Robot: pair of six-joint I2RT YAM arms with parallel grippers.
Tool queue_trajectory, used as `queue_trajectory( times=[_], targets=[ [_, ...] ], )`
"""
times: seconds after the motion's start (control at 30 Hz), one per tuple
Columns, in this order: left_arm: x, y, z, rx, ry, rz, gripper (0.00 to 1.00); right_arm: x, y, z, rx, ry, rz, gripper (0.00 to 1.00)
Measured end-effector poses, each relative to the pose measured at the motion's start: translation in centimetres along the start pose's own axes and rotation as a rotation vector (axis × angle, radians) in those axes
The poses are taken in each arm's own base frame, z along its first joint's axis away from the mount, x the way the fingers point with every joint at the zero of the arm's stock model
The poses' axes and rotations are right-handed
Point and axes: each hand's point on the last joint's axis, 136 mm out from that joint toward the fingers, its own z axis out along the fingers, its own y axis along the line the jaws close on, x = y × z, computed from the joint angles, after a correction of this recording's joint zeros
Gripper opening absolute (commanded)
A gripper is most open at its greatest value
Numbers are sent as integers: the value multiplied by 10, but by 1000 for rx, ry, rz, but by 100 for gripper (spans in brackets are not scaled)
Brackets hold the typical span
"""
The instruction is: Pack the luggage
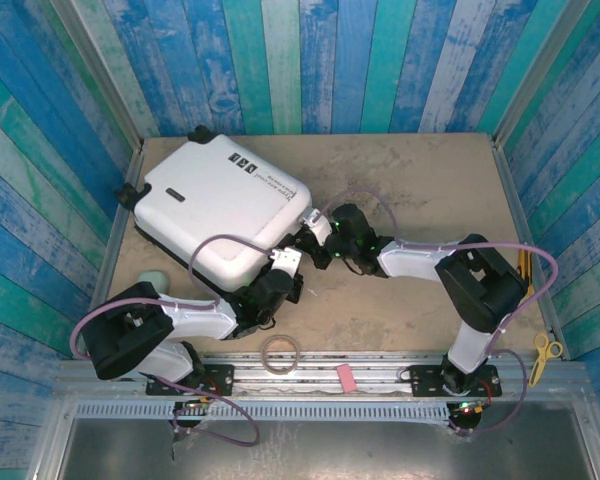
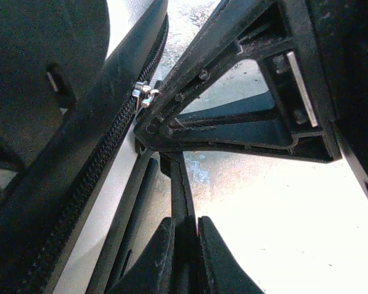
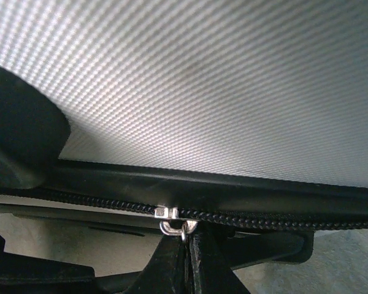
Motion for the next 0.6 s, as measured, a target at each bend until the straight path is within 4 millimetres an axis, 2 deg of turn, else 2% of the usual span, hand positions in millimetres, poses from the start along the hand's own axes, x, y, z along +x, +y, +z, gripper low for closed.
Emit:
queue_trajectory(
  times=[0.4,0.6],
  targets=[
    [0,-8,-2,30,-9,28,0,2,-22,-13,38,28,-7,0],
    [2,-19,-6,63,-11,44,0,5,-58,-25,96,46,23,0]
  ],
)
